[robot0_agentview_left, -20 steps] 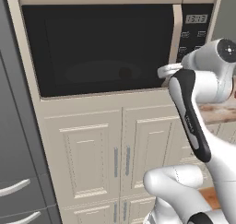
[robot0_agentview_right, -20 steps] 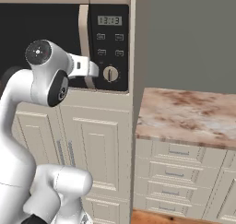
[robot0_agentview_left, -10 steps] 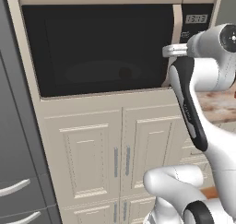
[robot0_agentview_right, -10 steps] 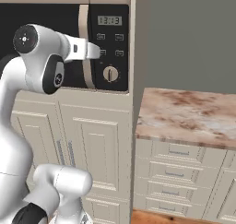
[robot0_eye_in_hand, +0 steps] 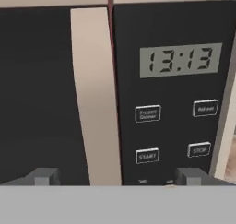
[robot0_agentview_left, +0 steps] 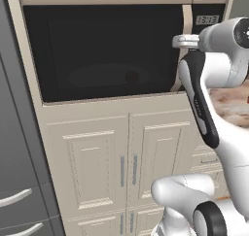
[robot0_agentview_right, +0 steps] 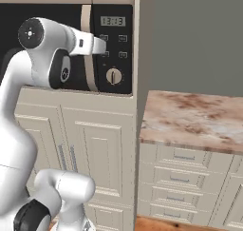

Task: Open the microwave door.

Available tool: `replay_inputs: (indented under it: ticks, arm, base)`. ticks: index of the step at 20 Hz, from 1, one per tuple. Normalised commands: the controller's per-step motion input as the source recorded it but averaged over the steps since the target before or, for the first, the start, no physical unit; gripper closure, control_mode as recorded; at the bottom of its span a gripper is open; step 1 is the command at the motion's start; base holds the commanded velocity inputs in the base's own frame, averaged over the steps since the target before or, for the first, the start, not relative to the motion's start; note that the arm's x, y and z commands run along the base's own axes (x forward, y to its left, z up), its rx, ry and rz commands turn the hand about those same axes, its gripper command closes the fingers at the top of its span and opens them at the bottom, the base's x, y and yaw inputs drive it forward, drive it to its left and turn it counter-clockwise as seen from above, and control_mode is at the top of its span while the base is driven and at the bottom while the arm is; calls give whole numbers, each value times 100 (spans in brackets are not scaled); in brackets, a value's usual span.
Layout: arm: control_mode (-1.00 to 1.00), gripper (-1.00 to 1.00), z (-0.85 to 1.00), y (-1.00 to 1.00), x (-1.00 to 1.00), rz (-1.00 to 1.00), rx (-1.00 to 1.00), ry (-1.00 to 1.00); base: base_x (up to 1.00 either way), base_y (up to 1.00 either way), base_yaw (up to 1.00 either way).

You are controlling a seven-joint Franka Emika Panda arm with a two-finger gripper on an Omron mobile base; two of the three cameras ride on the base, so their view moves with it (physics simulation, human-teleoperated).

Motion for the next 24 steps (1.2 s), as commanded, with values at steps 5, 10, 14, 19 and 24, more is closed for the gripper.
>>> replay_inputs:
  ticks: [5,10,14,19,24]
  arm:
    - [-100,-100,3,0,30,7,13,-1]
    - [-100,-100,0,0,47,12,11,0]
    - [-100,-100,-14,1,55,7,0,0]
    - [-100,-100,-28,10,49,1,0,-8]
    - [-100,100,-33,17,55,-1,0,-13]
  base:
    - [0,0,0]
    - [0,0,0]
    - [0,0,0]
    - [0,0,0]
    - [0,0,0]
